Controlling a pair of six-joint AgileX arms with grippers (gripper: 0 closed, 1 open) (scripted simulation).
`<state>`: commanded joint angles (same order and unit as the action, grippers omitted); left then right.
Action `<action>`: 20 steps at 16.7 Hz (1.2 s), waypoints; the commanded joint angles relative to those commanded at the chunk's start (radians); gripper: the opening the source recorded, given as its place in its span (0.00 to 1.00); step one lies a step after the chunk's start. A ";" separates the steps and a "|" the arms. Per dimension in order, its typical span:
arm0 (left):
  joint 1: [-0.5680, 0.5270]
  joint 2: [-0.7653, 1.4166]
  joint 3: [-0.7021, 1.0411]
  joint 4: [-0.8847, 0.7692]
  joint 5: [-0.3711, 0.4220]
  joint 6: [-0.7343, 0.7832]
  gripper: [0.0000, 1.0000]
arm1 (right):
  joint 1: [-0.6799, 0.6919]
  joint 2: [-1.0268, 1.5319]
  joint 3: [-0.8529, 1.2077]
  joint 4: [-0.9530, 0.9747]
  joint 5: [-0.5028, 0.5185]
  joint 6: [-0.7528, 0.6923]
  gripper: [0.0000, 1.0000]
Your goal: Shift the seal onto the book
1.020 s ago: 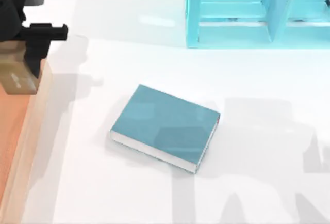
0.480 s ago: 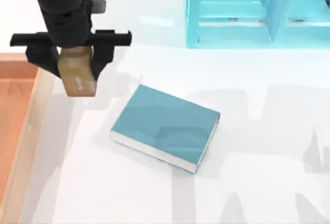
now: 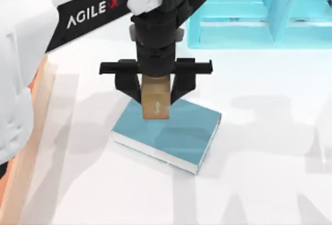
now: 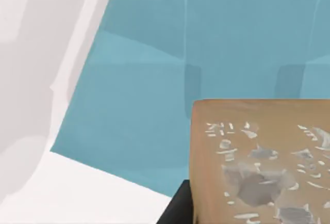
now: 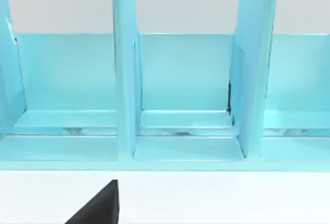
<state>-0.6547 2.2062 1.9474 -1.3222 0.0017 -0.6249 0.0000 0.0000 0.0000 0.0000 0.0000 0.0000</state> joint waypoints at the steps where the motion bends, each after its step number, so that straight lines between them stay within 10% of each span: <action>1: -0.021 0.016 0.013 0.011 0.000 -0.021 0.00 | 0.000 0.000 0.000 0.000 0.000 0.000 1.00; 12: -0.033 0.026 0.021 0.018 0.000 -0.033 0.00 | 0.000 0.000 0.000 0.000 0.000 0.000 1.00; 20: -0.033 0.026 0.021 0.018 0.000 -0.033 0.60 | 0.000 0.000 0.000 0.000 0.000 0.000 1.00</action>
<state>-0.6879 2.2321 1.9681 -1.3043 0.0016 -0.6580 0.0000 0.0000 0.0000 0.0000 0.0000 0.0000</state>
